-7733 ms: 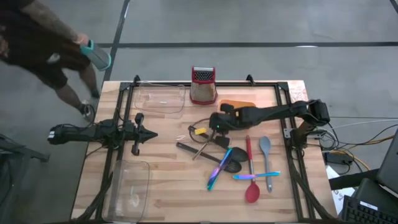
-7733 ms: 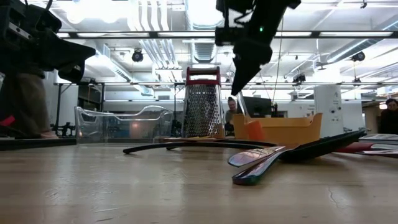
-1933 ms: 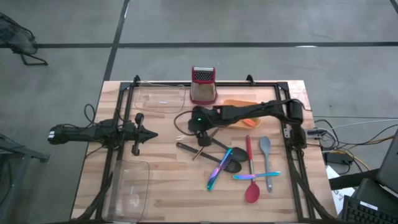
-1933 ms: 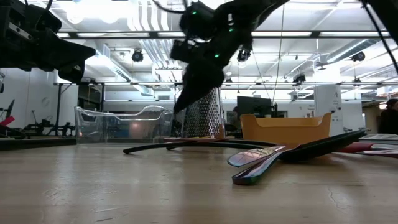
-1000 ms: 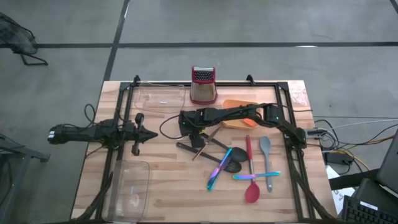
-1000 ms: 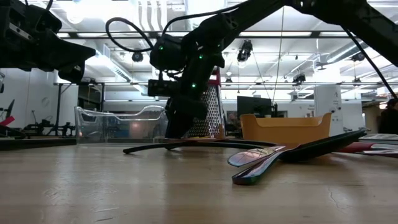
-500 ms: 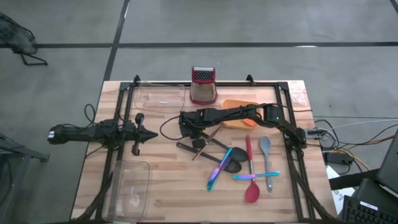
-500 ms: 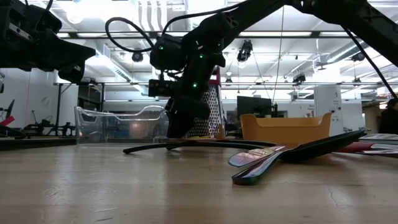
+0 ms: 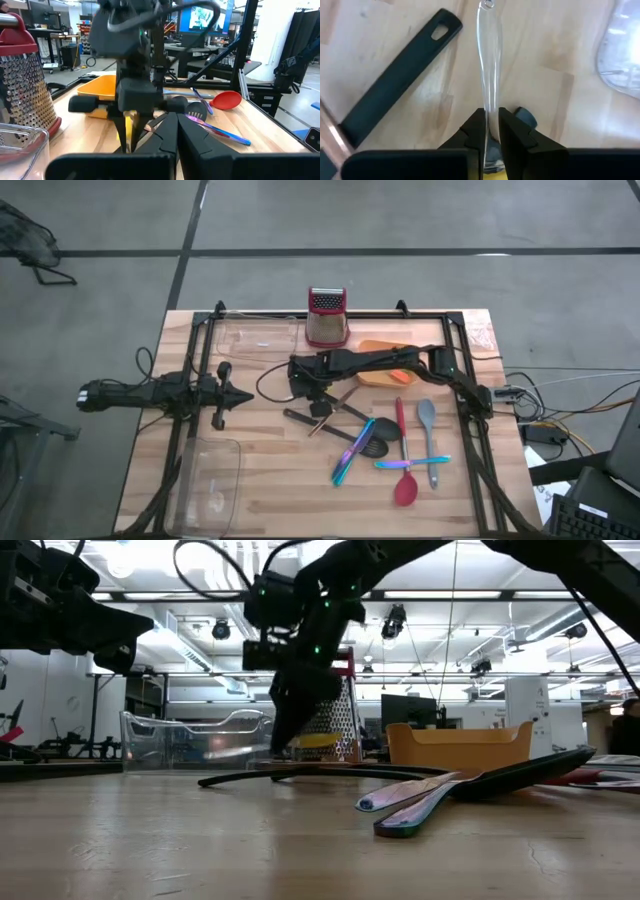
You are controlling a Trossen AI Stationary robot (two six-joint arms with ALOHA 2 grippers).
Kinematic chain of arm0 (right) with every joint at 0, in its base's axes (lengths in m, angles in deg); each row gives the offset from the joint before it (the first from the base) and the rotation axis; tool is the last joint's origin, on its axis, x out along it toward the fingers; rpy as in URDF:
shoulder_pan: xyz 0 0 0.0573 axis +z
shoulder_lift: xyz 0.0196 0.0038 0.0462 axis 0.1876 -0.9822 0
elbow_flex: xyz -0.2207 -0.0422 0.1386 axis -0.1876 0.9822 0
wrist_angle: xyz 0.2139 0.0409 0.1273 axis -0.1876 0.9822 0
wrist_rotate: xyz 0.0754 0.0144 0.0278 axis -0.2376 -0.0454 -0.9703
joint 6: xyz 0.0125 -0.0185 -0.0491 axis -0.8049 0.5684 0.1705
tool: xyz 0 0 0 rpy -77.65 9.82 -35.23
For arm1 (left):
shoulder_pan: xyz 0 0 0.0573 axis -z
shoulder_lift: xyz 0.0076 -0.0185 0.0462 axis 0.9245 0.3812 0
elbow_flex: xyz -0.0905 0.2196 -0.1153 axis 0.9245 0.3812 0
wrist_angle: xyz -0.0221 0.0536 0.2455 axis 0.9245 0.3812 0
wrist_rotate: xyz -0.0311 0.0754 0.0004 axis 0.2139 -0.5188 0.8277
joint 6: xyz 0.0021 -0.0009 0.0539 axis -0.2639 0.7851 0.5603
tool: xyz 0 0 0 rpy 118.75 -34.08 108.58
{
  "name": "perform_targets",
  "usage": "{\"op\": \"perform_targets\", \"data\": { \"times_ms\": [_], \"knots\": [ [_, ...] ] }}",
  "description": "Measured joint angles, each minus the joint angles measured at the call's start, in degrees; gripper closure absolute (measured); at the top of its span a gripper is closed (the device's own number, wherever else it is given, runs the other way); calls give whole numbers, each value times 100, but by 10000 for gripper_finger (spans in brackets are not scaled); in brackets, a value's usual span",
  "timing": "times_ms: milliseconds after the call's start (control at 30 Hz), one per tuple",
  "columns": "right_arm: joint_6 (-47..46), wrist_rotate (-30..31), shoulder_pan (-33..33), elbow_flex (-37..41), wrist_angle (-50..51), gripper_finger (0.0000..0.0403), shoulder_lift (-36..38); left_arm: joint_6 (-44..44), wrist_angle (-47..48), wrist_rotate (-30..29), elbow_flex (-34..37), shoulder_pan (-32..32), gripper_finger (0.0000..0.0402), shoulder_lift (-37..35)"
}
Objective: Pick & Place Kitchen Items
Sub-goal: Put the yellow spatula into the yellow bin
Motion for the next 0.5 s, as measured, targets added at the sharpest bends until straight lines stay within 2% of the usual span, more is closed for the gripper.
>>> {"op": "perform_targets", "data": {
  "times_ms": [333, 500],
  "knots": [
    [-471, 21, -86, 111, 407, 369, 512, 0, 0, 0, 0, 0, 396, 0],
    [-860, 353, -162, 321, 547, 369, 812, 2, -2, 2, 0, 0, 396, 0]
  ]
}}
